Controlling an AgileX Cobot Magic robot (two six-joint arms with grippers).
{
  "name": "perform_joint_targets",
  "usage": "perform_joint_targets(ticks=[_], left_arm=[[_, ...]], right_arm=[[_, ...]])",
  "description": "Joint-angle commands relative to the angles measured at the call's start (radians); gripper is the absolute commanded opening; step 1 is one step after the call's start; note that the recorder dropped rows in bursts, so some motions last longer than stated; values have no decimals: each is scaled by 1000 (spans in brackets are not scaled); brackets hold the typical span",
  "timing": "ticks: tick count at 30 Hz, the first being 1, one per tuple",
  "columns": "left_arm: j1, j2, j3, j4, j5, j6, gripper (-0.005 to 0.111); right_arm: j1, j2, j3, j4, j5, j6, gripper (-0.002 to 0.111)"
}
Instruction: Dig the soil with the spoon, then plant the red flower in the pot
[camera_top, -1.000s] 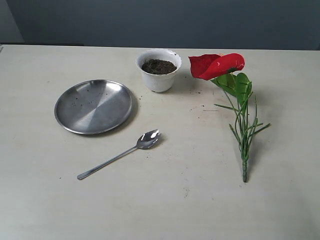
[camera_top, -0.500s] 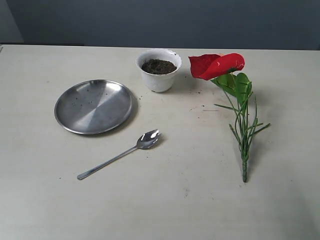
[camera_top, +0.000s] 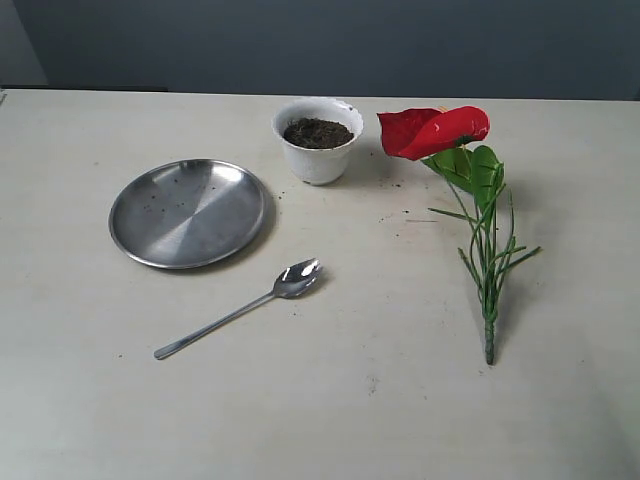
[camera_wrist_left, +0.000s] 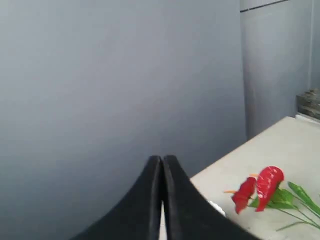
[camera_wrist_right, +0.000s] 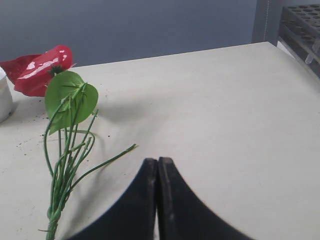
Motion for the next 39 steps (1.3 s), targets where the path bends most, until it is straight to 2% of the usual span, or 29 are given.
perform_joint_targets(ticks=[1,3,5,12,21,29,34,39], left_arm=[[-5,-189,65,-9,147,-59,0],[-5,-280,106,-9,206,-163,0],[-5,-356,150,-9,205,-219,0],[-3,-464,284,-9,250,-129,0],[-3,-513,465,-9,303,-129,0],[-3,-555,485,-9,384,-133,0],[-3,-555,485,-9,310,-133,0],[-3,-555,485,-9,323,-133,0]], right_arm=[[-4,-4,2,1,-10,-1,0],[-4,-4,2,1,-10,-1,0],[-4,-4,2,1,-10,-1,0],[-4,-4,2,1,-6,-1,0],[-4,-4,2,1,-6,-1,0],[-4,-4,2,1,-6,-1,0],[-4,-4,2,1,-9,-1,0],[-4,-4,2,1,-9,-1,0]])
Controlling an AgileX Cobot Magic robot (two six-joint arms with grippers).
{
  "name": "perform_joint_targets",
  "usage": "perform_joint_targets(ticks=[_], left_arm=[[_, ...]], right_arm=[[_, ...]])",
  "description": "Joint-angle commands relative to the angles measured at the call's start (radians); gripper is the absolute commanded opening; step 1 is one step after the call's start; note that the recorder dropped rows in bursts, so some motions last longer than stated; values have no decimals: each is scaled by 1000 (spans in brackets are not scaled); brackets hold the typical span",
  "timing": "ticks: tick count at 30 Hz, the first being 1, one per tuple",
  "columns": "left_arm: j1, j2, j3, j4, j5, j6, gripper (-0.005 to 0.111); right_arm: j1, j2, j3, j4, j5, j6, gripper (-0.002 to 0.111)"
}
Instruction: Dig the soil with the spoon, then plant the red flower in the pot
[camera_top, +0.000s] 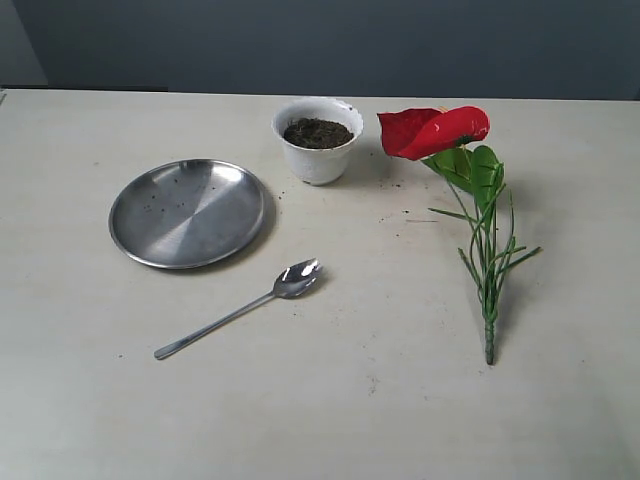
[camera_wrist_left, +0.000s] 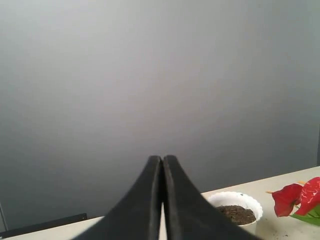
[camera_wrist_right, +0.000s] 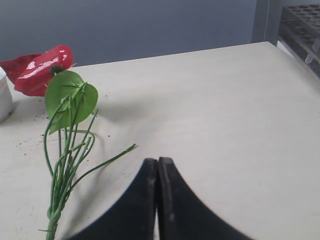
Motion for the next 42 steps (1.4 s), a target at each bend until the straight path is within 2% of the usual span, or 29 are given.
perform_joint_targets(ticks=[1,14,19,25,28,33,35,38,42], left_arm=[[-3,-6,4,-7,0,0,0],[-3,-6,4,-7,5,1,0],[-3,-6,4,-8,-32,-1,0],[-3,-6,4,-118,-3,17,0],[-3,-6,4,-300,7,237,0],[-3,-6,4,-818,-6,763,0],[-3,-6,4,-976,18,903,0],[-3,-6,4,-1121,110,1032,0],[-4,-6,4,-1391,331,1277,0]], right_arm=[[-4,-4,2,1,-9,-1,0],[-4,-4,2,1,-9,-1,0],[-4,-4,2,1,-9,-1,0],[-4,-4,2,1,-11,-1,0],[-4,-4,2,1,-11,-1,0],[-4,-4,2,1,-11,-1,0],[-4,-4,2,1,-11,-1,0],[-4,-4,2,1,-11,-1,0],[-4,-4,2,1,-11,-1,0]])
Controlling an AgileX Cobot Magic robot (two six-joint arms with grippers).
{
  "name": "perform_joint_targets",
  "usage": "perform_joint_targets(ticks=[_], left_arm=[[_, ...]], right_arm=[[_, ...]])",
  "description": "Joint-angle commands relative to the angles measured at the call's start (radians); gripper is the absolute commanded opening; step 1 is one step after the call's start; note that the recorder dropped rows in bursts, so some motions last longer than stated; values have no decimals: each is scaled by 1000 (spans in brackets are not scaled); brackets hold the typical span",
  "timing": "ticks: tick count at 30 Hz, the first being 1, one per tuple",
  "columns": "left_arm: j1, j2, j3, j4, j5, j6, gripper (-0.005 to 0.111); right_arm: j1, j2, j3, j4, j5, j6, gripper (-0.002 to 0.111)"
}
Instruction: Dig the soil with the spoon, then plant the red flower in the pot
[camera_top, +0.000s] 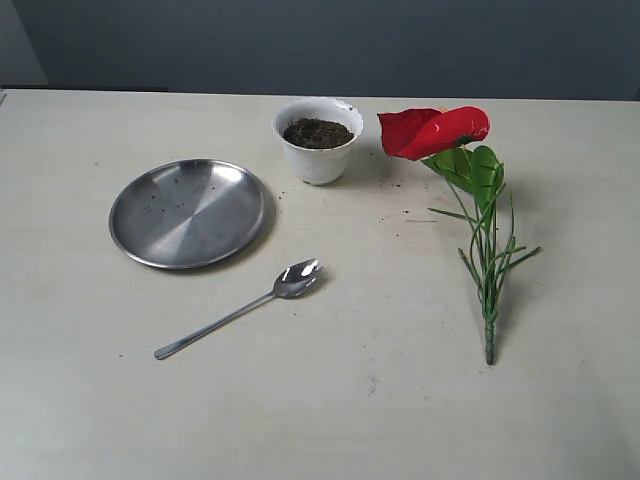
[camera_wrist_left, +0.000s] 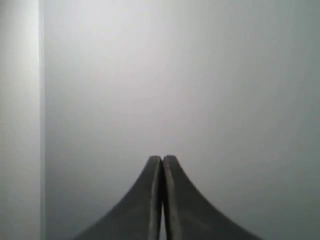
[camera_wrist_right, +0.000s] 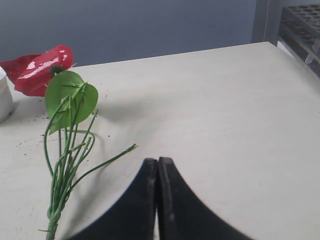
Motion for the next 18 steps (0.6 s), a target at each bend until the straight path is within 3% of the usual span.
perform_joint_targets(ticks=[1,5,9,18], left_arm=[[-4,-4,2,-328,260,299,0],[-4,-4,2,-563,421,569,0],[-4,-4,2,-741,470,781,0],[-4,-4,2,-806,501,799,0]], right_arm=[[-4,-4,2,1,-11,-1,0],[-4,-4,2,1,-11,-1,0],[-4,-4,2,1,-11,-1,0],[-4,-4,2,1,-11,-1,0]])
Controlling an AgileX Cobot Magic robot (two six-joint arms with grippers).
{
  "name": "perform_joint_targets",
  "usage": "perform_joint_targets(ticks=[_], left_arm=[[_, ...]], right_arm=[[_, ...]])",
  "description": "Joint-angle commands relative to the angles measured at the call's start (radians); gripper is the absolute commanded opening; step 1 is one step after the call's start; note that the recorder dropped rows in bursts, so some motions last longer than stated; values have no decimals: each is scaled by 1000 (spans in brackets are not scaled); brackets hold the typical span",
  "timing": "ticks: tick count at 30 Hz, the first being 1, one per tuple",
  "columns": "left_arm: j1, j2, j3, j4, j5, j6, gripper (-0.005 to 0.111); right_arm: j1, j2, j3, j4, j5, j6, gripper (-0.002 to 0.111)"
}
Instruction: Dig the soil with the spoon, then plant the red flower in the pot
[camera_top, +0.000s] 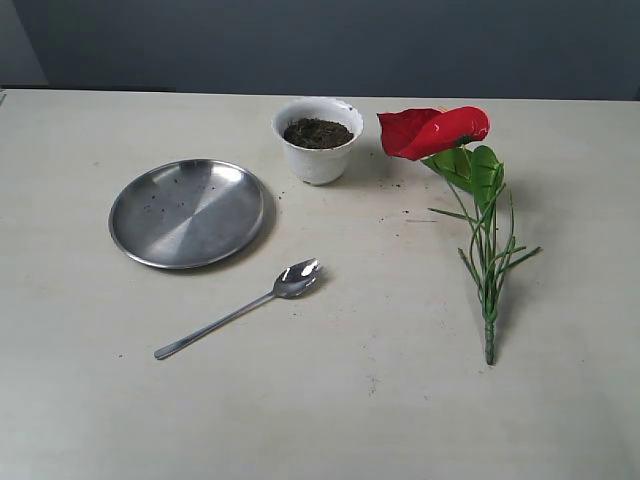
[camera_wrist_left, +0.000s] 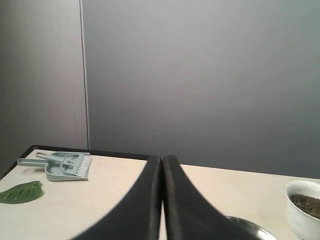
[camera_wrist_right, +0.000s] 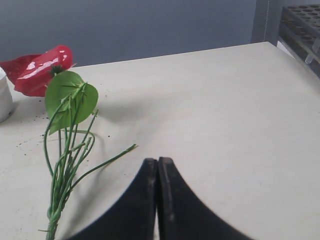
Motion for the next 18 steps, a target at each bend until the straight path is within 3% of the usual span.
perform_joint_targets(ticks=[1,9,18], left_arm=[[-4,-4,2,-27,13,8,0],[-4,-4,2,-104,25,8,0],[-4,-4,2,-77,17,8,0]], right_arm=[[-4,-4,2,1,-11,-1,0],[-4,-4,2,1,-11,-1,0],[-4,-4,2,1,-11,-1,0]])
